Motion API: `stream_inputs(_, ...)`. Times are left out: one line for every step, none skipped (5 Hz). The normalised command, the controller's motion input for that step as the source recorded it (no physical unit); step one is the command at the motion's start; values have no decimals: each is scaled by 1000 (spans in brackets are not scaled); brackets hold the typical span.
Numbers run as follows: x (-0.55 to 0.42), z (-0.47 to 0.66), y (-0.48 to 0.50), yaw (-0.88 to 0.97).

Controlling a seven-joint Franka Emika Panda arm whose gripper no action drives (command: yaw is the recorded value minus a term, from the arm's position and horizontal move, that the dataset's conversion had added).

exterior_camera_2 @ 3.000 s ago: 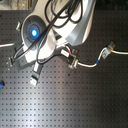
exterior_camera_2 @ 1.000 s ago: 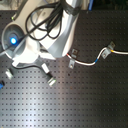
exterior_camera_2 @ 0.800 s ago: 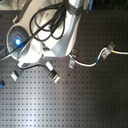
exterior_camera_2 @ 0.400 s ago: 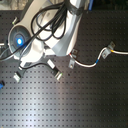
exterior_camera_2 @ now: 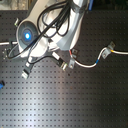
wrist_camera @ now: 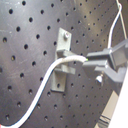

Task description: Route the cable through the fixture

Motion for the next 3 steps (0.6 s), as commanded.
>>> stream_inputs(-408,329,-289,-243)
stream_inputs(-86,2,-18,-23)
stream_inputs(-67,2,-16,0)
